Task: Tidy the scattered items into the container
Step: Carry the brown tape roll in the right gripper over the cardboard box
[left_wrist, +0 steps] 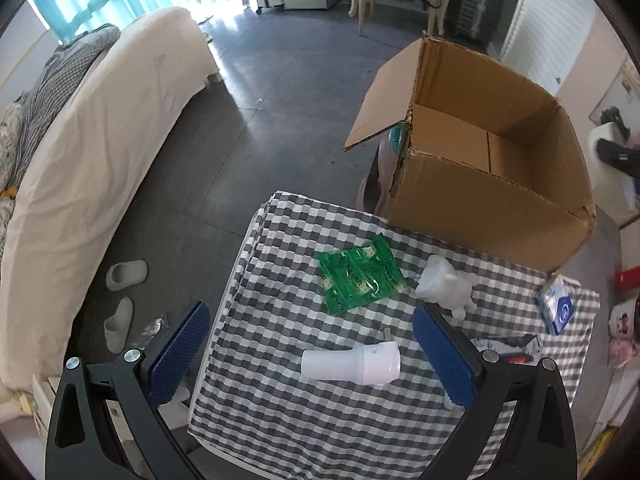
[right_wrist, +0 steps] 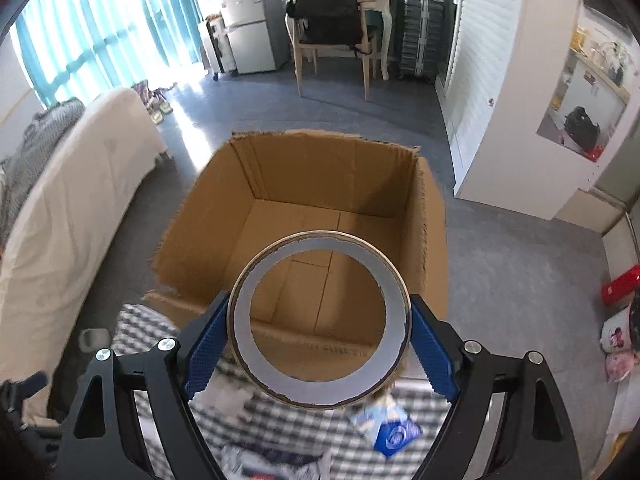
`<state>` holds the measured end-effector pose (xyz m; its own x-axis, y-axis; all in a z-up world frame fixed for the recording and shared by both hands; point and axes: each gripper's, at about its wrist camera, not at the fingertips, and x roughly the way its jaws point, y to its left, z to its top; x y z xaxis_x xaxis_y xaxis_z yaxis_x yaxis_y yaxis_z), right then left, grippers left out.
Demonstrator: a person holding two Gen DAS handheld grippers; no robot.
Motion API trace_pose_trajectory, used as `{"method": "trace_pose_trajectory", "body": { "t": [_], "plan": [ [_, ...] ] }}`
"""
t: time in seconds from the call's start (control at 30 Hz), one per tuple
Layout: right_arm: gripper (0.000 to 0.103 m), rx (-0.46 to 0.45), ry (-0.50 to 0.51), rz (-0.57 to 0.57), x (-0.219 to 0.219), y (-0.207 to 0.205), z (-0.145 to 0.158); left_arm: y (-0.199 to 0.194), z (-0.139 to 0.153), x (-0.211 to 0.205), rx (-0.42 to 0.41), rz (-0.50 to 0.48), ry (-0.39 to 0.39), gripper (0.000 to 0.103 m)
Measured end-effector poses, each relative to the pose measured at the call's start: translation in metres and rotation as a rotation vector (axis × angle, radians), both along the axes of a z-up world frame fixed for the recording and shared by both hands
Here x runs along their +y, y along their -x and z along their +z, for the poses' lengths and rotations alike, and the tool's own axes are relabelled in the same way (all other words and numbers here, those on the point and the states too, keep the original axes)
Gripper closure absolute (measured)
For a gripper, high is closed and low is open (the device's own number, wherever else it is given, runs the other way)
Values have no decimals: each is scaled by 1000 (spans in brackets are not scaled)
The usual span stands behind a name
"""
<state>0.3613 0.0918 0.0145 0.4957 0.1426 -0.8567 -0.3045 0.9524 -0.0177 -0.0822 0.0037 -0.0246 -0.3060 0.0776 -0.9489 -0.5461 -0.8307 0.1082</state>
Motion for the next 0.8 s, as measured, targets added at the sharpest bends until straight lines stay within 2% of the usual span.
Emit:
{"method": "trace_pose_trajectory", "body": {
  "t": [0.17,0.3,0.4,0.47,0.57,0.73,0.8],
  "plan": [
    [19,30,-22,-37,3,-25,-38,3,-10,-2,0,-12,24,0],
    [19,51,-48,-117,-2,-39,-54,4,-19,-4,-10,-35,35,0],
    [10,31,-8,-146,-2,-39,-51,3,-23,-2,-19,-60,30,0],
    [10,16,16,-148,-1,-38,-46,1,-22,-1,-20,-90,22,0],
    [10,1,-4,-148,-7,-22,-29,-3,-20,1,-43,-173,-10,0],
    [10,4,7,-183,-27,12,-14,-30,-31,4,-247,-310,-140,0],
    [10,12,6,-217,-37,24,-13,-49,-39,12,-269,-388,-123,0]
  ]
}}
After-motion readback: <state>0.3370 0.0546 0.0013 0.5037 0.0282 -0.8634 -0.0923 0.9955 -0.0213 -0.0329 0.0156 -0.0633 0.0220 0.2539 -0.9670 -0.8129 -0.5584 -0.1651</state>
